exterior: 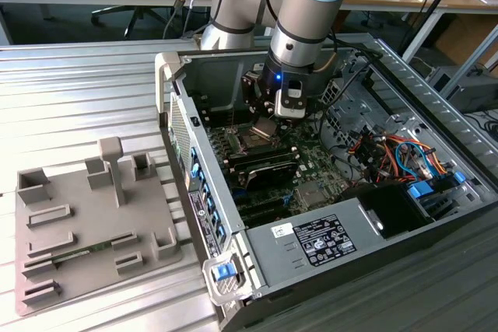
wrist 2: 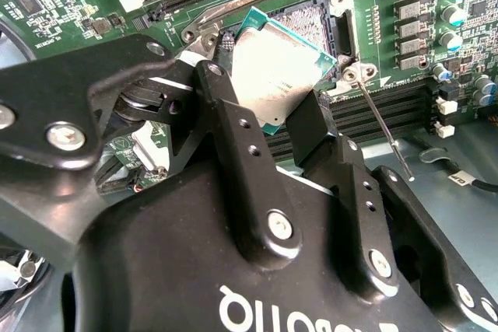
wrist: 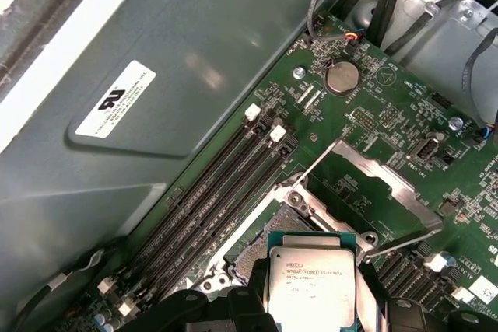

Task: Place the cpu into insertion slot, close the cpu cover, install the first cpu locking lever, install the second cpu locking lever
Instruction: 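Place the cpu into insertion slot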

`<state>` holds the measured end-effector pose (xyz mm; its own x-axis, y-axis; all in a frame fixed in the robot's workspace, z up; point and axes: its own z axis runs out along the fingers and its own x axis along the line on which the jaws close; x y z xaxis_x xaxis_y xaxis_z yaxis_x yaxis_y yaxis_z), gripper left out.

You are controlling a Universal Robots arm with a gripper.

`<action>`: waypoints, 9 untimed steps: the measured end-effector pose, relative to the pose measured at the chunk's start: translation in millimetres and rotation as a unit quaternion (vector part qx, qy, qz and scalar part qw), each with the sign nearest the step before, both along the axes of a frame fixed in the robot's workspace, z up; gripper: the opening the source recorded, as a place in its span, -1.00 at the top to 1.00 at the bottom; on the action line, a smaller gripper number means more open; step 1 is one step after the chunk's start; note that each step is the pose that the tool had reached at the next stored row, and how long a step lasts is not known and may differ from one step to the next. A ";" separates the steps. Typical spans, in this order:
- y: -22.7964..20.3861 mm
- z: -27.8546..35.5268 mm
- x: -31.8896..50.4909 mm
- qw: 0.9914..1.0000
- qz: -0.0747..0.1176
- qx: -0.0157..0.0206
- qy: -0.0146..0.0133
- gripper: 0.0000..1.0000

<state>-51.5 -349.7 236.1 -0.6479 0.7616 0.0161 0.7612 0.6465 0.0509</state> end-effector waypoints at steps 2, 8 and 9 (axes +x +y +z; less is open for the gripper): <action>0.0 0.0 0.0 1.000 -0.001 0.000 0.000 -0.06; 0.0 0.0 0.0 1.000 -0.004 0.000 0.000 -0.06; 0.0 0.0 0.0 1.000 -0.004 0.000 0.000 -0.06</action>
